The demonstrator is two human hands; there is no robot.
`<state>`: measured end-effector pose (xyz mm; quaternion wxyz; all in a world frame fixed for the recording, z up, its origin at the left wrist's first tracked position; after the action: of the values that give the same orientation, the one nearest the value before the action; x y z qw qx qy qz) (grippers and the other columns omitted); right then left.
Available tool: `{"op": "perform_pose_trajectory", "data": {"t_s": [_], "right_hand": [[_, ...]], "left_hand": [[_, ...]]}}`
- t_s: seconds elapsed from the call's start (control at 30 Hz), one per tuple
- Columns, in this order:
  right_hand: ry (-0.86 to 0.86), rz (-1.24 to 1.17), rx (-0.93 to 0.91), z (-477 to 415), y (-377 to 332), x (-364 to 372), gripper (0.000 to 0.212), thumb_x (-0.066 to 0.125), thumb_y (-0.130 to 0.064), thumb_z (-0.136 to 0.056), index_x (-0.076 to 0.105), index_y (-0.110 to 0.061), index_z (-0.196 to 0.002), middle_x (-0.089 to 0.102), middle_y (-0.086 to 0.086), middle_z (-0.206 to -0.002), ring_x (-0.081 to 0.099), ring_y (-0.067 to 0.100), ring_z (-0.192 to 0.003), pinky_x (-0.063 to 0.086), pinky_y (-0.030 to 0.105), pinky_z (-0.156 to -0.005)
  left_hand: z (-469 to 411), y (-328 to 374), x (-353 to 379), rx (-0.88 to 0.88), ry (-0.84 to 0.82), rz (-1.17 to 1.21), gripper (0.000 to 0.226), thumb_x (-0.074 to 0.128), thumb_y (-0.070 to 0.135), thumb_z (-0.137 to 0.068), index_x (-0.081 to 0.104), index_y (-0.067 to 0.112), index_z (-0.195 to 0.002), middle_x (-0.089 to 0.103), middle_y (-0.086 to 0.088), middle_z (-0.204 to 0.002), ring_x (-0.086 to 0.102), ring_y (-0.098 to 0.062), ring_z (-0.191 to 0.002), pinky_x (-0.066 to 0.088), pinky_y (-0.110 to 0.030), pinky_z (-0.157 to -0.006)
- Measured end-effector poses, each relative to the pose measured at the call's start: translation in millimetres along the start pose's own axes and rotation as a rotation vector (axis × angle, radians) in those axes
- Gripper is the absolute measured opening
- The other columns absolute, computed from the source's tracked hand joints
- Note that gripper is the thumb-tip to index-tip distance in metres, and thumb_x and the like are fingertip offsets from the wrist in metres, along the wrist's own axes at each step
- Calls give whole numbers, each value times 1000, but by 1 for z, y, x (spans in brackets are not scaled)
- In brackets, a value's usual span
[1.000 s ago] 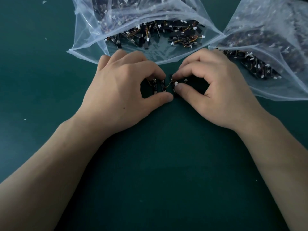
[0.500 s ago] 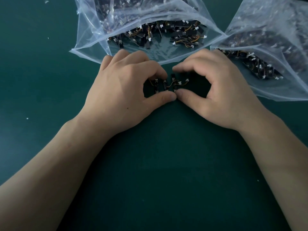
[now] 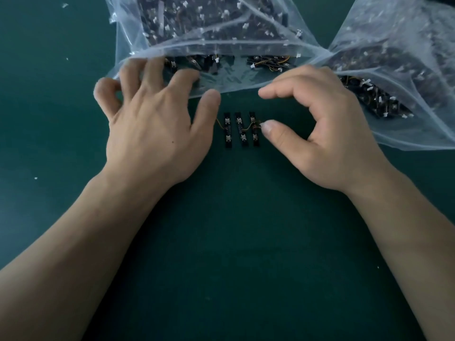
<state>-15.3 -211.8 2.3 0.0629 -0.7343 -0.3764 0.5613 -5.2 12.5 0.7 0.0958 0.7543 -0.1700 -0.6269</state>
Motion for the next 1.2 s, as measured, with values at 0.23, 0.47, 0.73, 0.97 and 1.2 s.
{"op": "perform_pose_trajectory", "data": {"t_s": [0.23, 0.47, 0.73, 0.97, 1.2], "right_hand": [[-2, -6, 10, 1, 1, 1, 31, 72, -25, -92, 70, -12, -121, 66, -5, -121, 59, 17, -118, 43, 37, -107], [-8, 5, 31, -1, -1, 1, 31, 73, -25, -92, 71, -13, -120, 66, -7, -119, 59, 15, -116, 44, 35, -104], [-5, -10, 54, 0, -1, 0, 31, 71, -26, -94, 71, -13, -122, 68, -6, -121, 60, 14, -119, 44, 38, -107], [-9, -14, 66, 0, 0, 1, 31, 70, -27, -94, 71, -13, -122, 68, -6, -119, 60, 15, -117, 45, 40, -105], [-3, -5, 74, -1, 0, 1, 29, 70, -27, -96, 71, -14, -122, 69, -8, -119, 61, 13, -116, 46, 39, -105]], "left_hand": [[0, 1, 0, -10, -64, -16, 61, 33, 58, -105, 54, 17, -145, 42, -1, -157, 23, -29, -150, 17, -58, -122], [-19, 21, 6, 172, -8, 71, 63, 47, 47, -101, 41, 19, -157, 39, -9, -162, 32, -31, -150, 16, -44, -122], [-34, 13, 11, 88, 16, 88, 49, 33, 51, -105, 71, 25, -123, 65, 3, -136, 49, -27, -133, 24, -47, -118], [-30, 14, 9, 161, 11, 160, 43, 37, 43, -108, 74, 30, -127, 66, 9, -135, 54, -22, -130, 24, -36, -111], [-30, 11, 9, 197, 40, 224, 33, 50, 35, -105, 74, 25, -124, 68, 11, -132, 59, -19, -128, 30, -39, -119]]}}
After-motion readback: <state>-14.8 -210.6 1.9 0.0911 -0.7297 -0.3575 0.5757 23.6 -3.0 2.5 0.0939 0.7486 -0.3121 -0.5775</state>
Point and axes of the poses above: each hand's wrist, its own z-axis away from the middle knuckle, its own x-axis out of the palm, y = z × x, the point moved 2 cm from there along -z, towards the middle knuckle
